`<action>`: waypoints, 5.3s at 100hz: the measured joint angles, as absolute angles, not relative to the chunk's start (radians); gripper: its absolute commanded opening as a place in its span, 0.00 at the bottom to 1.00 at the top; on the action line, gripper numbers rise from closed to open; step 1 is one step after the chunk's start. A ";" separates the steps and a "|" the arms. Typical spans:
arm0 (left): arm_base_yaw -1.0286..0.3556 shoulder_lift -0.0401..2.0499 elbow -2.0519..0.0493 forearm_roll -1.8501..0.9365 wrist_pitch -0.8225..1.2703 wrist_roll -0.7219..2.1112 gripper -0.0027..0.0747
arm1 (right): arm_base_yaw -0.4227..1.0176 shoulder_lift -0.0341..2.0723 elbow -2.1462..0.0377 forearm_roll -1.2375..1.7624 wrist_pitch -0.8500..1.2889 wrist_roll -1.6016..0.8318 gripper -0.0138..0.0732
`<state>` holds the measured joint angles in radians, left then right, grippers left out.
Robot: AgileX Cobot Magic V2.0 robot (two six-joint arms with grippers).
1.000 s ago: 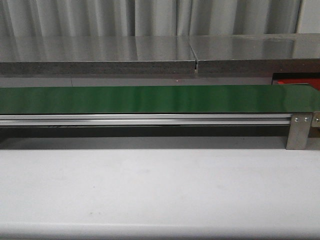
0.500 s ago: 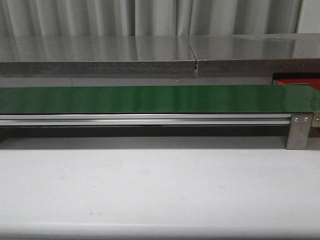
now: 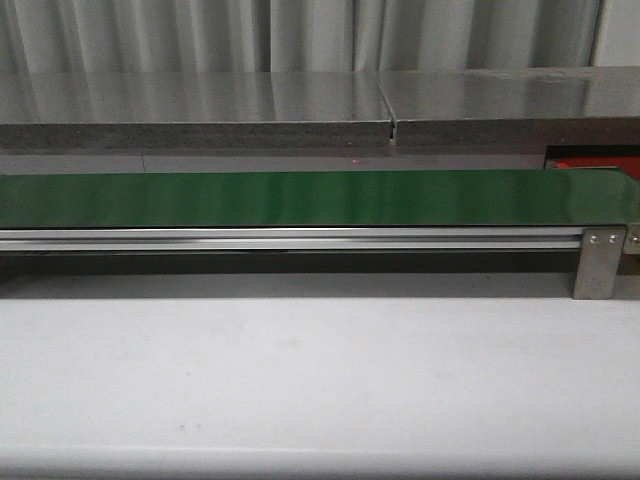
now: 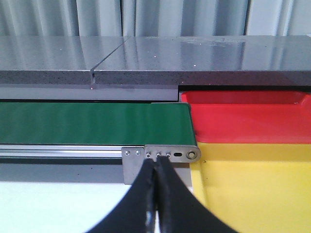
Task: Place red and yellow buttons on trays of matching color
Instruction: 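Move the left gripper over a red push-button in the pile, then grasp the red push-button with the left gripper and set it on the belt, then return the left gripper to the pile above a yellow push-button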
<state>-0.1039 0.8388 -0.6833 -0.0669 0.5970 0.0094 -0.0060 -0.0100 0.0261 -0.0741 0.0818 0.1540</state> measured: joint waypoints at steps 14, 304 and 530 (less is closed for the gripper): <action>-0.055 0.843 -0.683 -0.069 0.608 -0.030 0.88 | -0.006 -0.010 0.026 -0.074 0.082 0.154 0.02; 0.537 1.762 -1.189 -0.098 0.640 -0.021 0.04 | -0.006 -0.010 0.026 -0.074 0.082 0.155 0.02; 0.169 1.817 -1.777 -0.206 1.007 0.097 0.88 | -0.006 -0.010 0.026 -0.074 0.082 0.155 0.02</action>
